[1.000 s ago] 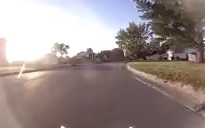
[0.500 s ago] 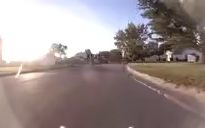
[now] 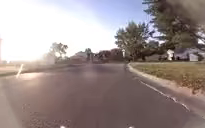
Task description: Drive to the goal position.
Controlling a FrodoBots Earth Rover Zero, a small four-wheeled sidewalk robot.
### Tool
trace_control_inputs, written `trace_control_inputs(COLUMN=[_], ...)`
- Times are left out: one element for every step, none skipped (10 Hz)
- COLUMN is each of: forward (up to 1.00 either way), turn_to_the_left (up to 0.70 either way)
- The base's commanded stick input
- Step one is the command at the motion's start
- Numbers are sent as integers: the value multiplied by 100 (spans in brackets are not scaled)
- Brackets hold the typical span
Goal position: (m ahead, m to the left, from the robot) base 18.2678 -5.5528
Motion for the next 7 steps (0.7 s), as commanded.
trace_control_inputs(forward=[100,100,100,100,100,100,100], turn_to_the_left=[0,0,0,0,0,0,0])
